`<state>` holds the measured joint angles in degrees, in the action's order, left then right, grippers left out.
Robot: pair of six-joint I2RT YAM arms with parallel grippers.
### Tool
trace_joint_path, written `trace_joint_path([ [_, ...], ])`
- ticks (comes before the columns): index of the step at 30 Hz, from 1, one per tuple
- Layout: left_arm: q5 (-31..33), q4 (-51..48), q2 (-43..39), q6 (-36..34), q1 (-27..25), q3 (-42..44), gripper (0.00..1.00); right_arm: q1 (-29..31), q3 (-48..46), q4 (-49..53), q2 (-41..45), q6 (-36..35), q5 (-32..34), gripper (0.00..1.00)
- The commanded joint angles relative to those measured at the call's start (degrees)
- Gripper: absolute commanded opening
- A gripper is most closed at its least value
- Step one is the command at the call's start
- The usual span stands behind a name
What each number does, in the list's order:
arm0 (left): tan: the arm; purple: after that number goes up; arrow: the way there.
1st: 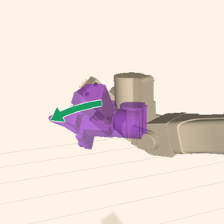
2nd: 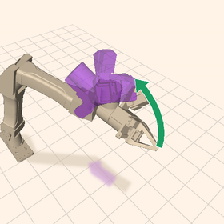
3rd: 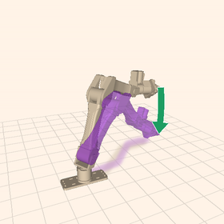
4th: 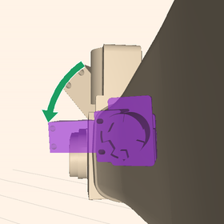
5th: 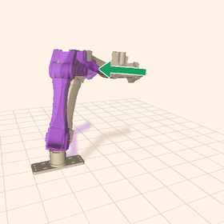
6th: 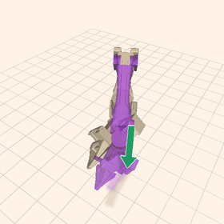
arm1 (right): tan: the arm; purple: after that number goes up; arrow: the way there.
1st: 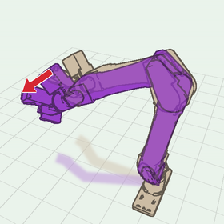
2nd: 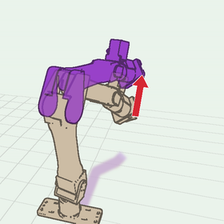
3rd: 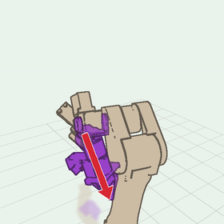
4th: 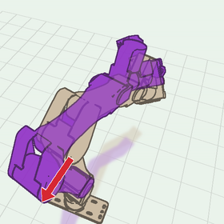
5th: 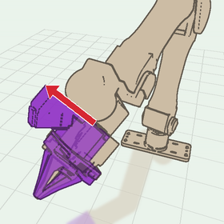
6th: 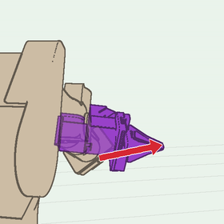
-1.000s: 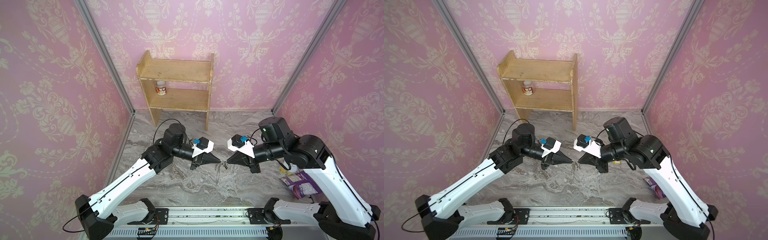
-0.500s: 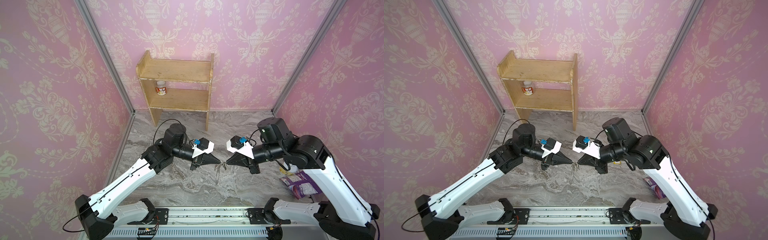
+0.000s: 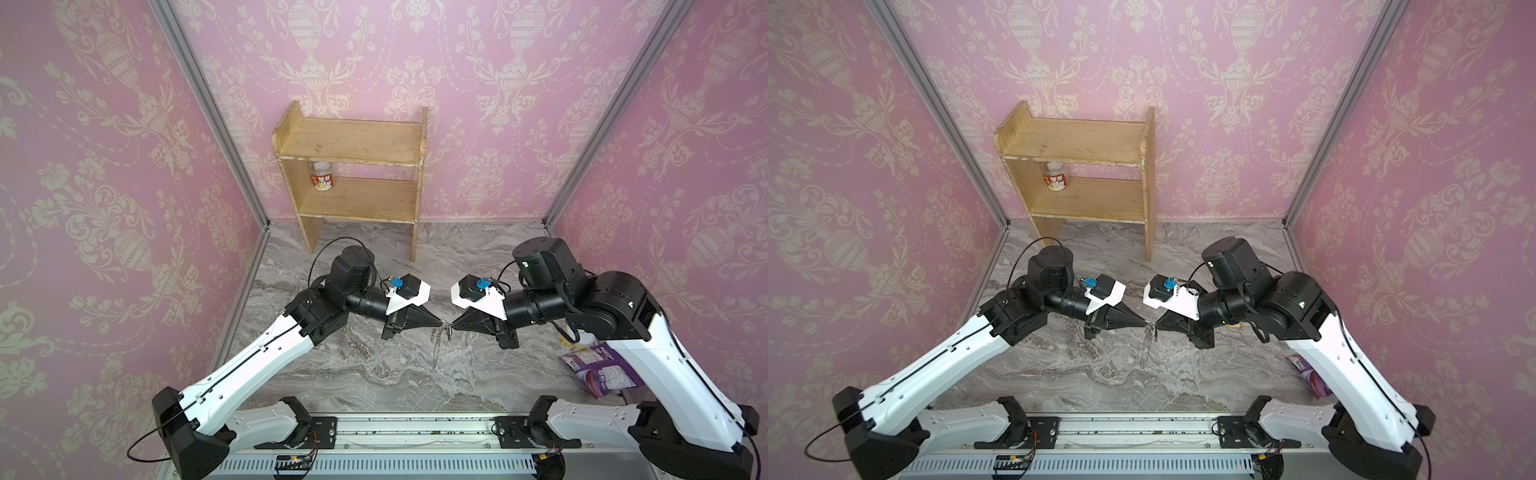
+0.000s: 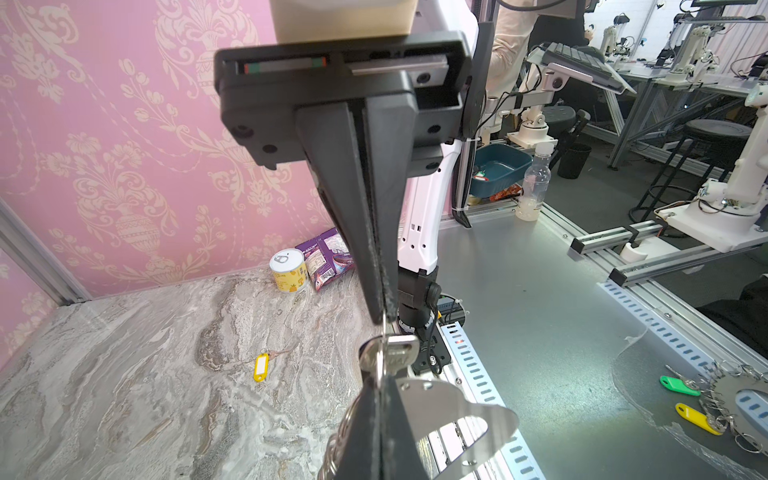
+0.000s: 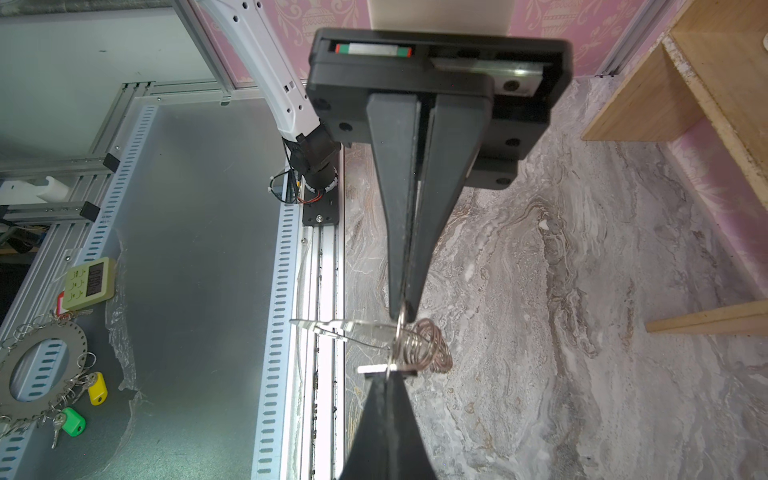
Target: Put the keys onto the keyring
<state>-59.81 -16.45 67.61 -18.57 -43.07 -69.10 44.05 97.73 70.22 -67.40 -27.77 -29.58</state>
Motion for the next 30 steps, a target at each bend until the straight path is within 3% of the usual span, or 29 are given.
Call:
trace_joint_path([
  [1,1.8,-0.2,0.6,-0.3,-0.5,-2.4,0.0,0.8,1.0,0.8,0.6,-1.3,0.5,0.0],
  [19,2.6,0.2,2.1,2.3,-0.5,-3.8,0.0,2.2,-0.9,0.0,2.6,-2.1,2.6,0.0],
  [30,2.8,-0.2,3.4,4.5,-0.5,-5.0,0.0,4.6,-2.3,-0.6,3.0,-2.4,8.2,0.0],
])
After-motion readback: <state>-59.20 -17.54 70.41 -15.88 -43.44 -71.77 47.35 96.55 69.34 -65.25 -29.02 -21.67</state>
